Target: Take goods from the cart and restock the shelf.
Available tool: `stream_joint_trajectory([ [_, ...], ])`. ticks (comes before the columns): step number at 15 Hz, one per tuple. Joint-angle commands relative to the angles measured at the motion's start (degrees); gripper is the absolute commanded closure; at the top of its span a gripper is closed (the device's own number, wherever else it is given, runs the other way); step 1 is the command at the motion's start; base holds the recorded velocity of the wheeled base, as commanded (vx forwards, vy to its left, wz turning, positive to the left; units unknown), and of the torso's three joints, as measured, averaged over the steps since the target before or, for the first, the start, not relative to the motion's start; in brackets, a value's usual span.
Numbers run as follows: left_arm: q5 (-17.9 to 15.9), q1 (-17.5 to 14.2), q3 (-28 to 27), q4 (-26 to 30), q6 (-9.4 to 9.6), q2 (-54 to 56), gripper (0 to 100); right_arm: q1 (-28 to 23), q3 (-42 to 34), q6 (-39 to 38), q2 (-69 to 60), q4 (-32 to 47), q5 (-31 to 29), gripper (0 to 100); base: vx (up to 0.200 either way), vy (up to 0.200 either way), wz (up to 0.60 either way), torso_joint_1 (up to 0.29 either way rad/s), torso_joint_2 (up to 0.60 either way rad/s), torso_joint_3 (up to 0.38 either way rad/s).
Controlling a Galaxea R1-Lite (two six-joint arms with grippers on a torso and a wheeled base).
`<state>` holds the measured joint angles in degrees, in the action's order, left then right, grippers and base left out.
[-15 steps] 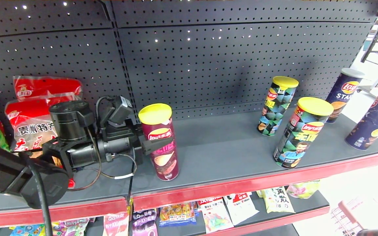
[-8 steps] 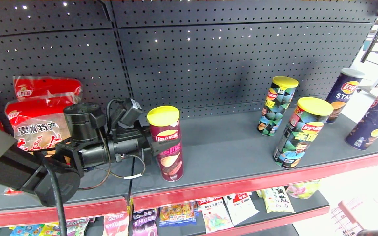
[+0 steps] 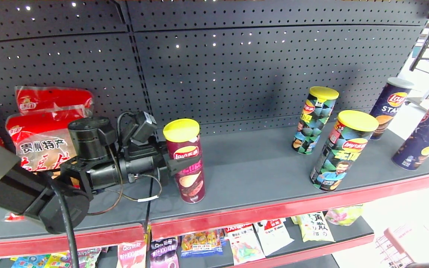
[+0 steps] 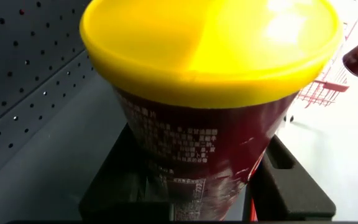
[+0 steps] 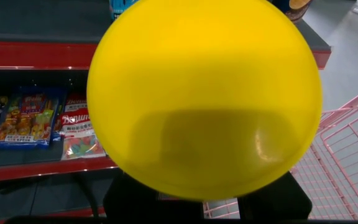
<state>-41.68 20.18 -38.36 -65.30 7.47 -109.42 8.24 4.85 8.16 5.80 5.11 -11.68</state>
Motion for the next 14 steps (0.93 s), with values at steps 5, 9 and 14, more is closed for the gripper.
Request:
stream_joint_trajectory([
  [5, -0.1, -0.3, 3.3, -3.3, -0.09, 0.5, 100, 0.0, 0.1, 0.0, 0.1, 0.1, 0.0, 100, 0.0, 0.0, 0.0, 0.0, 0.0, 0.0],
  [9, -0.1, -0.8, 4.1, -3.9, -0.35, 1.6, 100, 0.0, 0.0, 0.0, 0.0, 0.1, 0.0, 100, 0.0, 0.0, 0.0, 0.0, 0.0, 0.0],
  [14, -0.2, -0.5, 5.7, -3.9, -0.27, 2.6, 100, 0.0, 0.0, 0.0, -0.1, 0.1, 0.0, 100, 0.0, 0.0, 0.0, 0.0, 0.0, 0.0],
])
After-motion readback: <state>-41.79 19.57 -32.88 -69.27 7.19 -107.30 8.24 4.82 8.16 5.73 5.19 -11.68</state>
